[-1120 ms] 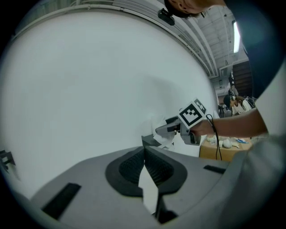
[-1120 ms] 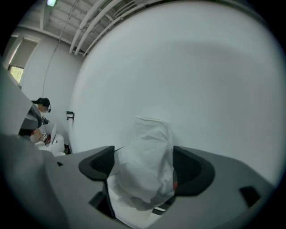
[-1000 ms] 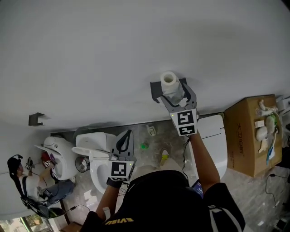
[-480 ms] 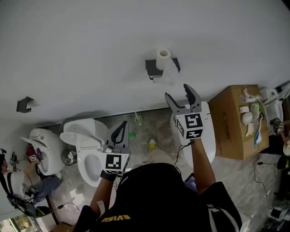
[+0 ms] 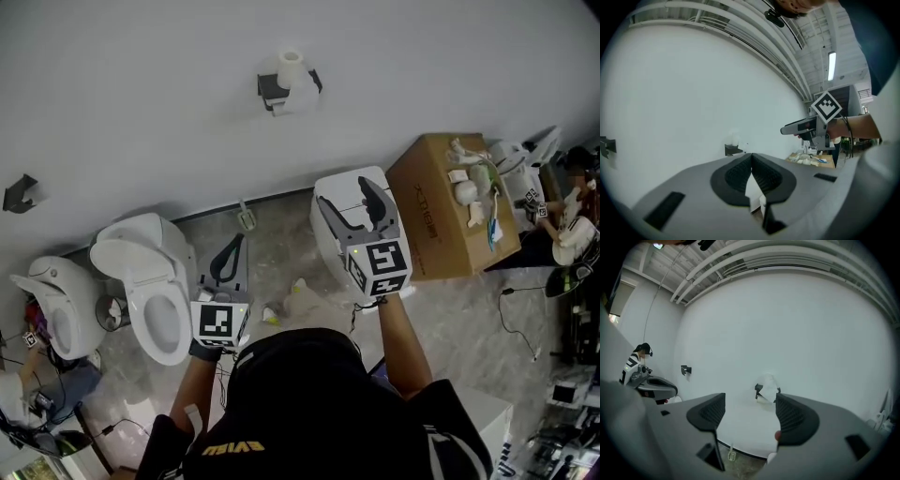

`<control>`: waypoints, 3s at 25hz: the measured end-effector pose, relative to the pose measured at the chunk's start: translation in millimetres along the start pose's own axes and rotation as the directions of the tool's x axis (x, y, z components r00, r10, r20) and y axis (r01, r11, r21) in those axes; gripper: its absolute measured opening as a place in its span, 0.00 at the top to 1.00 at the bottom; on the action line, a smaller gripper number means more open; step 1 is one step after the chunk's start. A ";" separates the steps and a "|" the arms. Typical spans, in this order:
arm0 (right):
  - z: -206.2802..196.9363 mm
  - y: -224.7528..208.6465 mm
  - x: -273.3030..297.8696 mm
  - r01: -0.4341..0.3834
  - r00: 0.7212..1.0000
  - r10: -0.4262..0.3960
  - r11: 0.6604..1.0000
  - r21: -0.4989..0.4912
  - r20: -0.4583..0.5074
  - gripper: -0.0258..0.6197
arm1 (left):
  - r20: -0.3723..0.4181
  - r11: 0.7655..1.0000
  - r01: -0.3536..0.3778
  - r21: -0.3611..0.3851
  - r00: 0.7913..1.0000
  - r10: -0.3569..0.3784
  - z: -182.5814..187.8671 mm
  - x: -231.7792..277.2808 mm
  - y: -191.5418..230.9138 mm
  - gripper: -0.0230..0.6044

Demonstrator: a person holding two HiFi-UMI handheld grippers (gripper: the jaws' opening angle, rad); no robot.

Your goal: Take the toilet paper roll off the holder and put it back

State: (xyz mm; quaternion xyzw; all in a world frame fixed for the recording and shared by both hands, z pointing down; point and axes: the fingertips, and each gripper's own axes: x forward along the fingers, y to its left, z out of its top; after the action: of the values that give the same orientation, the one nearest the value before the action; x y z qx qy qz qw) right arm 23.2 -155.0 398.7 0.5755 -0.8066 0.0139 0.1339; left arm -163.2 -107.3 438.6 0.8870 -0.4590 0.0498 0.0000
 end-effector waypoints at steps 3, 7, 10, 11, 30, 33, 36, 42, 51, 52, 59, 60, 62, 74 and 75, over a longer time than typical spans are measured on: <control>-2.1 5.5 -34.8 -0.006 1.000 0.006 1.000 0.003 0.013 0.44 | 0.017 1.000 -0.007 0.021 1.000 0.006 11.1 -16.0 -19.7 0.95; -12.2 0.4 -82.8 -0.038 0.998 0.037 0.999 0.024 0.042 0.45 | 0.028 0.998 -0.042 0.049 0.999 0.041 20.9 -36.4 -58.3 0.95; -19.6 1.6 -114.2 -0.077 0.995 0.075 0.997 0.030 0.068 0.47 | 0.026 0.995 -0.080 0.052 0.997 0.079 21.5 -51.9 -87.1 0.95; -22.0 3.2 -124.9 -0.091 0.993 0.089 0.995 0.033 0.073 0.47 | 0.025 0.995 -0.086 0.053 0.996 0.085 21.7 -58.4 -97.7 0.95; -44.9 21.9 -255.3 -0.121 0.986 0.118 0.993 0.014 0.122 0.68 | 0.037 0.993 -0.076 0.095 0.997 0.073 22.9 -124.9 -198.5 0.95; -46.7 20.1 -262.3 -0.101 0.987 0.098 0.995 0.018 0.125 0.72 | 0.045 0.993 -0.066 0.100 0.997 0.061 25.8 -126.7 -203.8 0.95; -46.7 17.2 -266.5 -0.074 0.989 0.070 0.997 0.028 0.131 0.81 | 0.063 0.994 -0.050 0.095 0.997 0.044 30.9 -127.5 -208.4 0.95; -44.8 9.9 -271.5 -0.028 0.989 0.023 0.999 0.033 0.143 0.92 | 0.052 0.993 -0.039 0.108 0.998 0.034 28.8 -130.6 -208.1 0.95; -46.5 6.3 -276.6 -0.020 0.989 0.012 0.999 0.047 0.148 0.97 | 0.053 0.993 -0.041 0.107 0.998 0.036 26.8 -134.0 -211.0 0.95; -46.9 6.4 -276.9 -0.021 0.989 0.014 0.999 0.049 0.148 0.97 | 0.055 0.993 -0.041 0.107 0.998 0.035 26.9 -134.3 -211.4 0.95; -48.4 6.6 -276.7 -0.030 0.989 0.024 0.999 0.040 0.144 0.97 | 0.059 0.994 -0.043 0.099 0.998 0.037 26.9 -134.1 -211.3 0.95; -48.5 6.5 -276.2 -0.032 0.989 0.026 0.999 0.041 0.143 0.97 | 0.058 0.994 -0.043 0.099 0.998 0.038 26.9 -133.7 -211.2 0.95; -47.9 6.4 -275.6 -0.033 0.990 0.027 0.999 0.042 0.139 0.97 | 0.057 0.994 -0.044 0.097 0.998 0.039 27.5 -133.3 -210.7 0.95; -48.7 3.2 -275.7 -0.043 0.990 0.037 0.998 0.040 0.138 0.97 | 0.045 0.994 -0.066 0.089 0.997 0.062 20.6 -132.7 -207.2 0.95; -48.9 2.9 -275.3 -0.043 0.990 0.037 0.998 0.042 0.138 0.97 | 0.043 0.994 -0.065 0.090 0.997 0.061 20.2 -132.7 -207.3 0.95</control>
State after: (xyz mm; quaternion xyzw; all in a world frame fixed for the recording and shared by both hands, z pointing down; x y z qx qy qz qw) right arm 113.3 109.3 382.4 0.5616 -0.8249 -0.0048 0.0649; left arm -68.7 119.8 416.3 0.8719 -0.4841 0.0529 -0.0513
